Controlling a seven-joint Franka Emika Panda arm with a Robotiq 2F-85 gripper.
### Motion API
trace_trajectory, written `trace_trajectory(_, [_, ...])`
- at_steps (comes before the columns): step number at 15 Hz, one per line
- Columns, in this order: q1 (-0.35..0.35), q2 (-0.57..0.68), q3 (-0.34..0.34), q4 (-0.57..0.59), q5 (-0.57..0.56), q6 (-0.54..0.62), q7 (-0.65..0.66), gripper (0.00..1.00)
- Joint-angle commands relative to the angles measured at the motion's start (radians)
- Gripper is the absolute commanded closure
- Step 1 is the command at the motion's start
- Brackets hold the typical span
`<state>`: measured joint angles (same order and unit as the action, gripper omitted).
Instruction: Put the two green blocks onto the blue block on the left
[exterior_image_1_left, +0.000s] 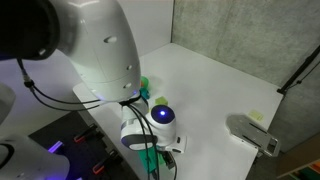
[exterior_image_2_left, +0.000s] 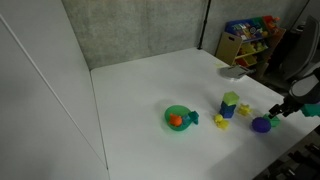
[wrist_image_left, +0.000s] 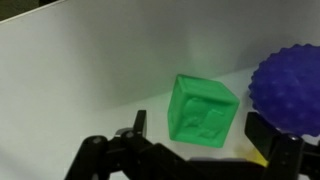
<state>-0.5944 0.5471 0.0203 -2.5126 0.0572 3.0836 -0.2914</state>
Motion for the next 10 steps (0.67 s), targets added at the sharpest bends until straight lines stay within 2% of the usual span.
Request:
trace_trajectory(1, [0.026,0.037,-0.023,0.031,-0.02,0.024,0.032,0.0])
trace_trajectory(10, [0.043,0.1,-0.028,0.055,-0.032,0.09,0.048,0.0])
